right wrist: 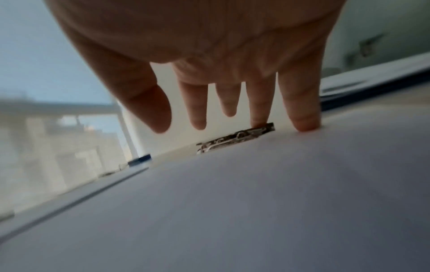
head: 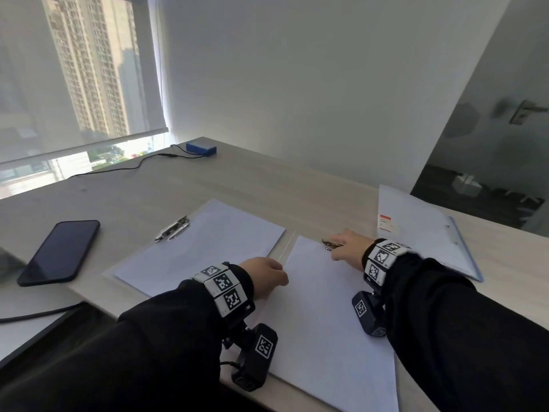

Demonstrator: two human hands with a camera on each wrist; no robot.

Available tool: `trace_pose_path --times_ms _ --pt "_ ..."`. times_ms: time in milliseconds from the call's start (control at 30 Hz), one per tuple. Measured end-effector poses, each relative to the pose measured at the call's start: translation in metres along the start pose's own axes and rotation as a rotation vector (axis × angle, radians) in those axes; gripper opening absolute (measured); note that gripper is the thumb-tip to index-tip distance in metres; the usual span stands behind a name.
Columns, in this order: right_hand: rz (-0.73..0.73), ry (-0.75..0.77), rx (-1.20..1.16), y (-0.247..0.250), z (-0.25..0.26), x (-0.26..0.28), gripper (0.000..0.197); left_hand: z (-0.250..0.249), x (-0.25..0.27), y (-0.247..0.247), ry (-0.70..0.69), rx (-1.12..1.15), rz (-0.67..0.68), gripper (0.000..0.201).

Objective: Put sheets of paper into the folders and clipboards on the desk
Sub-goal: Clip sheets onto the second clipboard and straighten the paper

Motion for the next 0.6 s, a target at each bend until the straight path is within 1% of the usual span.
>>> trace_pose_path --times_ms 100,167,233,300,400,467,600 --pt "-0.110 -0.087 -0.472 -0.002 -0.036 0.023 0.060 0.003 -0.001 0.000 0.004 0.016 -0.013 0.042" --pt "-0.163 -0.160 -0.771 -0.010 -0.062 0.042 0.047 0.003 0.000 -0.001 0.006 0.027 -0.022 0.043" --pt "-0.214 -0.254 -0.978 -0.019 -0.087 0.058 0.039 0.003 0.001 -0.001 0.004 0.036 -0.027 0.043" --pt "-0.228 -0.324 -1.110 -0.025 -0.101 0.081 0.037 0.001 0.001 -0.001 -0.002 0.006 -0.040 0.039" --pt "-0.184 -0.359 -1.192 -0.034 -0.113 0.111 0.033 -0.002 0.001 -0.001 -0.014 -0.030 -0.073 0.036" --pt "-0.140 -0.365 -1.223 -0.040 -0.113 0.126 0.027 -0.003 0.002 -0.002 -0.024 -0.058 -0.092 0.035" --pt "-0.102 -0.384 -1.347 -0.054 -0.097 0.138 0.028 -0.004 0.004 -0.004 -0.038 -0.085 -0.107 0.036"
Point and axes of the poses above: each hand's wrist, its own x-axis away from the middle knuckle, its own y-axis out of the back of the hand, z = x × y, the point moved 7 cm from there along -x, towards the middle knuckle, and after that the axes turned 14 degrees about x, right-handed, at the moved point
